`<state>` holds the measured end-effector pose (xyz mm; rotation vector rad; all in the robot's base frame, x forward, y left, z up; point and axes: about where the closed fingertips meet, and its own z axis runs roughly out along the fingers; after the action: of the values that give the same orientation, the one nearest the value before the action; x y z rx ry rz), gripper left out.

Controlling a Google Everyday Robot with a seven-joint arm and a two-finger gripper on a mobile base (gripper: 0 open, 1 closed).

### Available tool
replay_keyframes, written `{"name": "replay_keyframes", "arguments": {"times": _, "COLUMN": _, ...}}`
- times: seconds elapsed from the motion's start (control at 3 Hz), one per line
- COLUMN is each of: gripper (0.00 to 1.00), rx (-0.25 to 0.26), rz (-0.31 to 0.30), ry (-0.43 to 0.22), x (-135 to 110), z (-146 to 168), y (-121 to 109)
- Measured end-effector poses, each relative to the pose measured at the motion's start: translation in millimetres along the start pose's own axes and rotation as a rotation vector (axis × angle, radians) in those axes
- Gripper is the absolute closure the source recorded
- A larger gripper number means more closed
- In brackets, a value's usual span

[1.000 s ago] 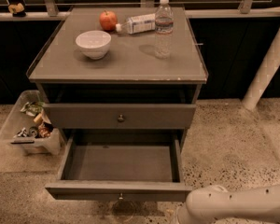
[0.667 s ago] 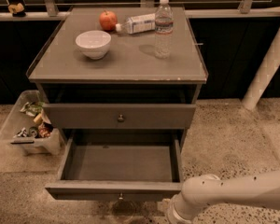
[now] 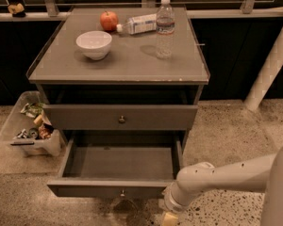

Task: Close middle drawer

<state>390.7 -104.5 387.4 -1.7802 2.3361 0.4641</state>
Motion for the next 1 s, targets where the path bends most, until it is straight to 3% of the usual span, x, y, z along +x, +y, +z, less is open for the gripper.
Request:
{"name": "replay_keyframes", "arguments": {"times": 0.33, "gripper": 0.00, "rx": 0.002, "rz": 0.042, "ry": 0.033, "x": -6, "z": 9, "y": -29}}
{"name": "replay_keyframes", "arguments": {"times": 1.0, "gripper": 0.00, "rx": 0.030, "rz": 0.129, "ry": 0.080, "x": -46, "z": -1, "y": -98}}
